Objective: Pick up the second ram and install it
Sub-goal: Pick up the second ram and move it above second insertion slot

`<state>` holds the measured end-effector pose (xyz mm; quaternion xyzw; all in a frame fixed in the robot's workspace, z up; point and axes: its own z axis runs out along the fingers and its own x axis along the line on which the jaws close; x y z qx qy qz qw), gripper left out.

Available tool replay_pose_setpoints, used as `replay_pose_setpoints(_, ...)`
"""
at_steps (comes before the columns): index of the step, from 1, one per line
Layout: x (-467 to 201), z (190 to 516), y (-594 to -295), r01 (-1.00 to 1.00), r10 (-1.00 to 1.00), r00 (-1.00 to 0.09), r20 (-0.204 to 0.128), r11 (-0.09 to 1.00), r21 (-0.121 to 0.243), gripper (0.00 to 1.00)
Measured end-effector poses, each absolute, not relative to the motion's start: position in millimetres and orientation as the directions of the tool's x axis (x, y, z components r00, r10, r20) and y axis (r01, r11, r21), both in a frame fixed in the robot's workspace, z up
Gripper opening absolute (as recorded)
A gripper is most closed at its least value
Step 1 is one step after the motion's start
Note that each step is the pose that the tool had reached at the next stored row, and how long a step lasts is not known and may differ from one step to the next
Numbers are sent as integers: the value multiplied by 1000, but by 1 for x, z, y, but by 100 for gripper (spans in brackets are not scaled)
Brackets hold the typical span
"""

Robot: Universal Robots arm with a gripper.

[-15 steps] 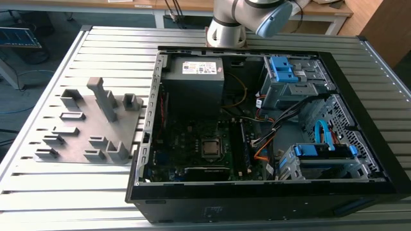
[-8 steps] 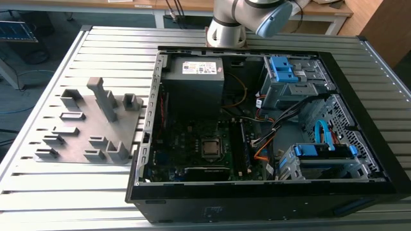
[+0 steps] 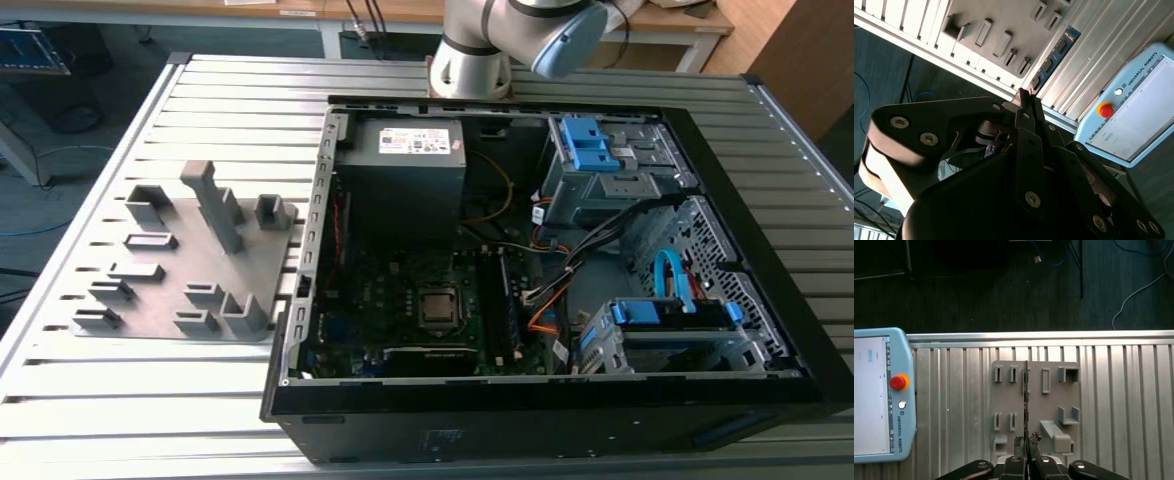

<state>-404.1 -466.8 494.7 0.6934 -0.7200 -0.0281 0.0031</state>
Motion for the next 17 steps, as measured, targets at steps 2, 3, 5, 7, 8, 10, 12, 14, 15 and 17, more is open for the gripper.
replay_pose_setpoints(2, -404, 497, -467, -998, -999, -38, -34, 37, 45, 14)
replay_pose_setpoints(3, -404, 498, -467, -998, -999, -38, -34, 37, 45, 14)
replay_pose_setpoints(5, -404, 500, -467, -998, -999, -38, -35, 37, 45, 14)
replay_pose_setpoints(7, -404, 503, -467, -998, -999, -38, -35, 37, 45, 14)
replay_pose_setpoints(8, -404, 505, -467, -998, -999, -38, -35, 37, 45, 14)
replay_pose_setpoints(10, -404, 508, -467, -998, -999, -38, -34, 37, 45, 14)
replay_pose_setpoints(12, -404, 510, -467, -998, -999, -38, -34, 37, 45, 14)
replay_pose_setpoints(14, -404, 513, -467, -998, -999, -38, -34, 37, 45, 14)
replay_pose_setpoints(15, -404, 515, -467, -998, -999, -38, -34, 37, 45, 14)
replay_pose_setpoints(17, -404, 517, -467, -998, -999, -38, -34, 37, 45, 14)
